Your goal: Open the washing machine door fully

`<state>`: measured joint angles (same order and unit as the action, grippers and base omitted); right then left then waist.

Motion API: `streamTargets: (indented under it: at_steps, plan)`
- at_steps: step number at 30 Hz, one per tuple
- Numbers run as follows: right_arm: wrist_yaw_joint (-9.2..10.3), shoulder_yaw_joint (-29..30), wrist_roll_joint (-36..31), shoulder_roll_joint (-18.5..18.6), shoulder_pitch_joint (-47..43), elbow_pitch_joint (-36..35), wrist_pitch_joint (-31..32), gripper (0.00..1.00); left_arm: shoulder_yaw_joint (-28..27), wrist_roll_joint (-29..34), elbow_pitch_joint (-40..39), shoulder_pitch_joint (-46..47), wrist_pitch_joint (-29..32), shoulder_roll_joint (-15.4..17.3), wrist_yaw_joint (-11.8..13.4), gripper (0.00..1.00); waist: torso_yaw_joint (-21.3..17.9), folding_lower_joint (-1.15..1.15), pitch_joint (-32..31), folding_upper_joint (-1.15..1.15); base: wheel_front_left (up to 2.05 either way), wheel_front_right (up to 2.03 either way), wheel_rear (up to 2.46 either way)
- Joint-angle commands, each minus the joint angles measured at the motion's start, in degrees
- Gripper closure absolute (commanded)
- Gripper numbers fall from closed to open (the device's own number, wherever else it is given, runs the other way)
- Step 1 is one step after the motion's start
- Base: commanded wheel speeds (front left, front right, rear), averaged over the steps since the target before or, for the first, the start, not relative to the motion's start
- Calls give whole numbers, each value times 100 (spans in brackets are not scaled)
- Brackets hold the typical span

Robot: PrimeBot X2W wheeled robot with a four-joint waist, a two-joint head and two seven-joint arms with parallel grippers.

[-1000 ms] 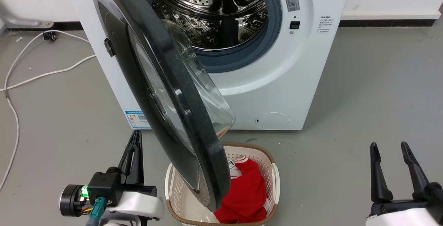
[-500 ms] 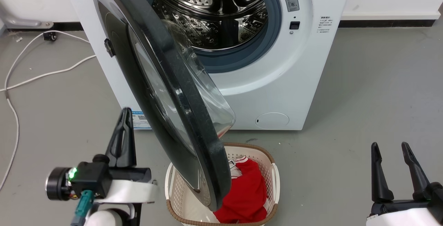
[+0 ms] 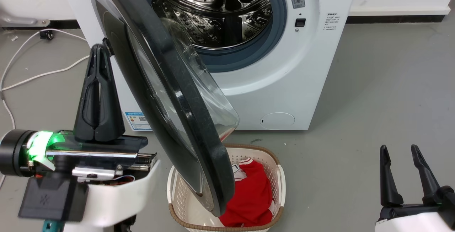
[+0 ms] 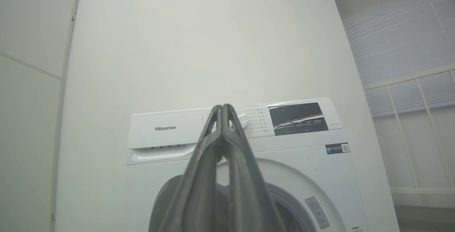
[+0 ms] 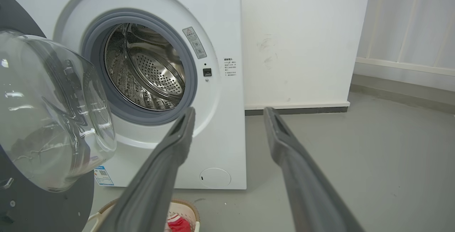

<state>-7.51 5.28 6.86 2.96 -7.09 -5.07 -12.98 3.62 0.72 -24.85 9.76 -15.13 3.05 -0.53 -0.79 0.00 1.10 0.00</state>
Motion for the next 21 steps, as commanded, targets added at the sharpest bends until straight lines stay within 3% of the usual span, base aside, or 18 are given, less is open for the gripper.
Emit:
streamTargets:
  at_steps: [1,9,16,21]
  plan:
    - [4,-4,7,-16,78,-5,11,0,103,53,-247,88,-3,14,-43,100,-22,0,29,0,0,0,0]
    - [4,14,20,-17,97,34,22,0,1067,-342,-677,-46,97,0,-338,100,-56,0,70,0,0,0,0]
    - [4,-3,13,-17,43,61,36,0,1978,-848,-432,-463,802,-7,-459,100,-19,0,41,0,0,0,0]
    - [4,-22,8,-17,11,73,52,0,2295,-1029,-99,-855,1327,43,-465,100,10,0,27,0,0,0,0]
